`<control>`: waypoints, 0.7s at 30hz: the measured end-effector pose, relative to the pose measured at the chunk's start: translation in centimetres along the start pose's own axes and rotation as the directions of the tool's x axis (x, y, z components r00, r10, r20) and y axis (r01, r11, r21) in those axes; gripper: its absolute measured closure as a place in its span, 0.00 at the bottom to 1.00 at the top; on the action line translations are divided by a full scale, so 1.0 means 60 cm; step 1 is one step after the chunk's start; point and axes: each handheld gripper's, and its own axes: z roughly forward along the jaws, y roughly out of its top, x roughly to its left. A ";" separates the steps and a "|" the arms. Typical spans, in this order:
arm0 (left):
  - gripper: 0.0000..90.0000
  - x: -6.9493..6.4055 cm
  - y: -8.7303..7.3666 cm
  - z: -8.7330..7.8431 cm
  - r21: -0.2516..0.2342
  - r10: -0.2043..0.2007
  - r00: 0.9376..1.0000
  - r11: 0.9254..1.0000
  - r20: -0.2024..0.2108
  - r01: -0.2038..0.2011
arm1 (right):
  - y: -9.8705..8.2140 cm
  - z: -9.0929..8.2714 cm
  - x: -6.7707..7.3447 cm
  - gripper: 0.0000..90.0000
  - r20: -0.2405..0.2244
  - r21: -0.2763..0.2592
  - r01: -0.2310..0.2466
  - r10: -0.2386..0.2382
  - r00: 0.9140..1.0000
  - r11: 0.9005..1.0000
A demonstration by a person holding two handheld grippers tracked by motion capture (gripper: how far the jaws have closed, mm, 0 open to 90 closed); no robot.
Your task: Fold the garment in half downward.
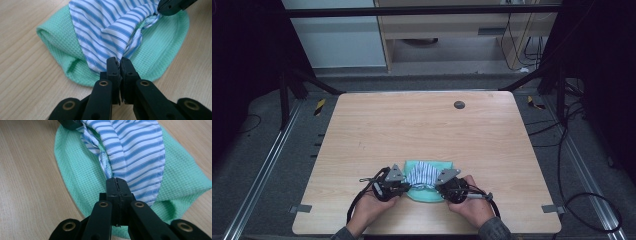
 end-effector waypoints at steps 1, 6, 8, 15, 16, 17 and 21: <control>0.98 0.000 -0.001 0.001 -0.001 -0.005 1.000 1.000 0.005 0.005 | 0.000 0.001 0.000 1.00 -0.001 0.003 0.003 -0.003 1.000 1.000; 0.98 -0.001 -0.002 0.001 -0.001 -0.005 1.000 1.000 0.003 0.005 | -0.002 0.005 0.000 1.00 -0.005 0.014 0.007 -0.007 1.000 1.000; 0.91 -0.002 -0.002 -0.002 -0.003 -0.009 1.000 1.000 -0.004 0.009 | -0.002 0.003 -0.002 0.86 -0.008 0.006 -0.003 0.003 1.000 1.000; 0.36 0.015 -0.018 -0.027 -0.087 -0.099 0.993 0.992 -0.066 0.093 | -0.015 -0.033 -0.018 0.48 0.034 -0.094 -0.085 0.089 0.995 0.992; 0.33 0.020 -0.020 -0.030 -0.092 -0.114 0.991 0.990 -0.065 0.108 | -0.018 -0.037 -0.022 0.44 0.041 -0.097 -0.093 0.097 0.994 0.991; 0.28 0.026 -0.023 -0.033 -0.094 -0.126 0.990 0.988 -0.064 0.120 | -0.022 -0.041 -0.027 0.39 0.054 -0.103 -0.103 0.109 0.993 0.989; 0.20 0.053 -0.034 -0.048 -0.115 -0.171 0.979 0.981 -0.108 0.158 | -0.043 -0.049 -0.050 0.25 0.102 -0.108 -0.154 0.165 0.981 0.982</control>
